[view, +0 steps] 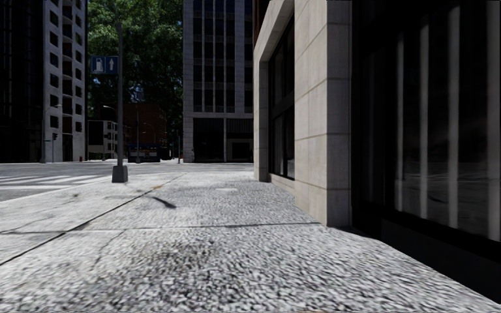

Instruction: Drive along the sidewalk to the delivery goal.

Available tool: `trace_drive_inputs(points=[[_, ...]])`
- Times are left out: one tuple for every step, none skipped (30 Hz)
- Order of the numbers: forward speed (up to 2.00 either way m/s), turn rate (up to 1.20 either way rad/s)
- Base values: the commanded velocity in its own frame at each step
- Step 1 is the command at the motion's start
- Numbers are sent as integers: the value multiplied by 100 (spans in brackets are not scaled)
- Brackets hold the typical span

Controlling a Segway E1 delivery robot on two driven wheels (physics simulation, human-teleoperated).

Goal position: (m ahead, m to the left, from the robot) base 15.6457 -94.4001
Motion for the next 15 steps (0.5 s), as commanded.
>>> trace_drive_inputs(points=[[200, 0], [200, 0], [200, 0], [200, 0], [200, 0], [200, 0], [200, 0], [200, 0], [200, 0], [200, 0], [200, 0], [200, 0], [200, 0], [200, 0], [200, 0]])
